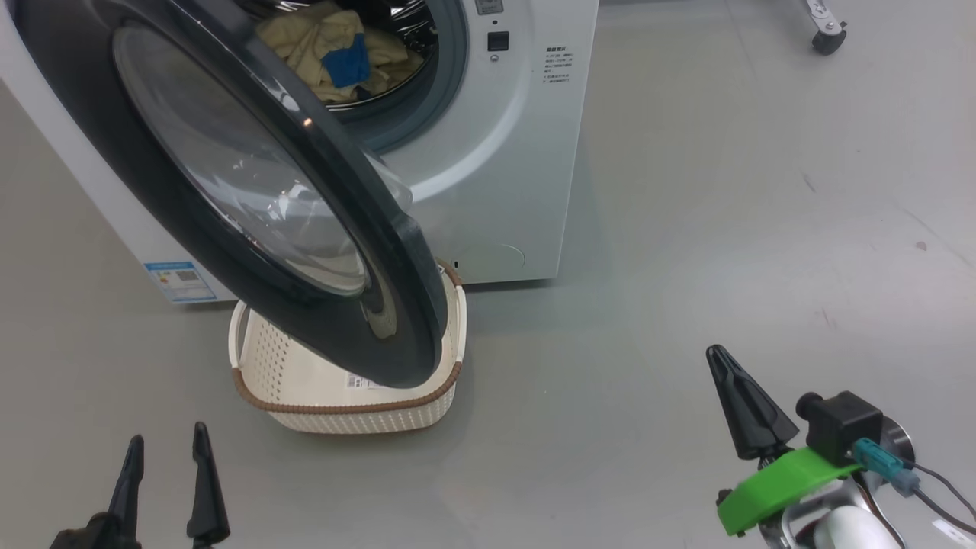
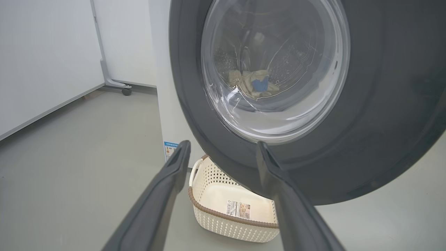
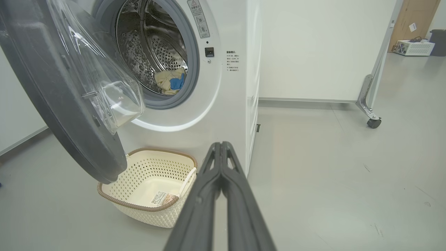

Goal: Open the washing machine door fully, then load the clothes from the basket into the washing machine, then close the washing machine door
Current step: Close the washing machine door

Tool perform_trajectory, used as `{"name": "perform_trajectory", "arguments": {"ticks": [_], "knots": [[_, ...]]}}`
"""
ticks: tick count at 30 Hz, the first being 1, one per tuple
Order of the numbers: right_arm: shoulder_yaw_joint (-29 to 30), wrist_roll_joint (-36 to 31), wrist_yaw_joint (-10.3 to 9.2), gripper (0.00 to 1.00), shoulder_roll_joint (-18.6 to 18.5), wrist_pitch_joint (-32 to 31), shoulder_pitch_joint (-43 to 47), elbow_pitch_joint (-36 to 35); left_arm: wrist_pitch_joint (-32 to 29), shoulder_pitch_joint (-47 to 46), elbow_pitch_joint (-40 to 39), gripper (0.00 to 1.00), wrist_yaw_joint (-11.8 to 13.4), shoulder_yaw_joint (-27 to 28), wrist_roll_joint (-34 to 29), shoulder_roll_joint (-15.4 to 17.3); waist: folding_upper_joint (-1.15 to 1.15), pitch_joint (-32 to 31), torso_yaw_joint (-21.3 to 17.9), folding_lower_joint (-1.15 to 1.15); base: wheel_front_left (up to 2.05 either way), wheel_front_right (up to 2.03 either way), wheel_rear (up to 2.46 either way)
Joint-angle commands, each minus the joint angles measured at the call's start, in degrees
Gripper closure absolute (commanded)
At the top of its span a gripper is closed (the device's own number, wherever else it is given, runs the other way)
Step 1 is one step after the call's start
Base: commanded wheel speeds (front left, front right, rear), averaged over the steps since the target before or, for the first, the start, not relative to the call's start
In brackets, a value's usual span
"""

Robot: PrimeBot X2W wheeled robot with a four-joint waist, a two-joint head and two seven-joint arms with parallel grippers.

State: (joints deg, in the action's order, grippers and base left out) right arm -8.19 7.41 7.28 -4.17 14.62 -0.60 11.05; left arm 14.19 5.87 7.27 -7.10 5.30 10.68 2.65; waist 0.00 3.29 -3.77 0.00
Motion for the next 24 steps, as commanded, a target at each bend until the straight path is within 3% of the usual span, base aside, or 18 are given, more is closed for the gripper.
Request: {"name": "perform_trajectory", "arguments": {"ticks": [1,14,24], "knots": [[-1.27,-0.16,0.21,1.00,-0.97,0.38,-2.97,-1.48,0.81,-1.91,-1.57,0.00,-0.29,1.75,0.40,0.23,0.00,0.05,0.09,0.00,0.00,0.00,0.00],[-3.95,0.11,0.21,1.00,-0.99,0.38,-8.55,-4.25,0.81,-2.23,-1.36,0.00,-0.32,1.20,0.83,0.23,0.00,0.25,0.84,0.00,0.00,0.00,0.00],[-12.76,0.16,0.21,1.00,-1.13,0.38,-20.73,-12.57,0.81,-2.83,-1.12,0.00,-0.32,0.52,0.70,0.23,0.00,-0.10,2.37,0.00,0.00,0.00,0.00]]}}
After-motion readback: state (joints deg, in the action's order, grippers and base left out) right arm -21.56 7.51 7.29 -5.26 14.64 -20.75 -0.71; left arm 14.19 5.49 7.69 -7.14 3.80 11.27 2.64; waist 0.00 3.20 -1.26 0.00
